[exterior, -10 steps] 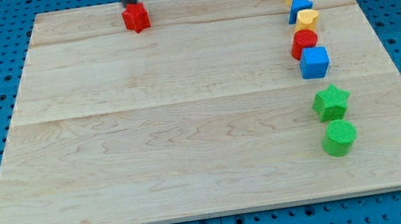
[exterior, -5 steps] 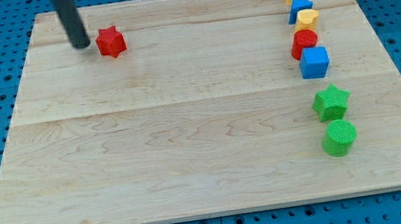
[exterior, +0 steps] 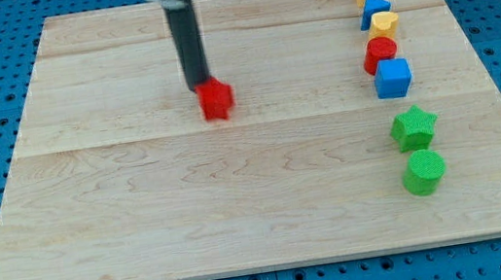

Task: Move the red star towards the green star

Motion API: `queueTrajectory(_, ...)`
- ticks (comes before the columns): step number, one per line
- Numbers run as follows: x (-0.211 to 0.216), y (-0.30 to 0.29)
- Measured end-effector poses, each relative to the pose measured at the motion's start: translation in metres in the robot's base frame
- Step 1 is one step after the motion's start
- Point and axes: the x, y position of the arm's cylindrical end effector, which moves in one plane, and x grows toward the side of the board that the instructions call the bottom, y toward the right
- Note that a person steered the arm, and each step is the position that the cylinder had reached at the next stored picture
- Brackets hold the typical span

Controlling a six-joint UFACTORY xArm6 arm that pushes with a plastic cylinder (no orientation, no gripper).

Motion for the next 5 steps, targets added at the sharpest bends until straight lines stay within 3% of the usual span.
queueTrajectory(1,0.059,0.058)
queueTrajectory(2,0.05,-0.021)
queueTrajectory(3,0.122,-0.016)
queueTrajectory(4,0.139,0.019)
queueTrajectory(5,0.123,0.022)
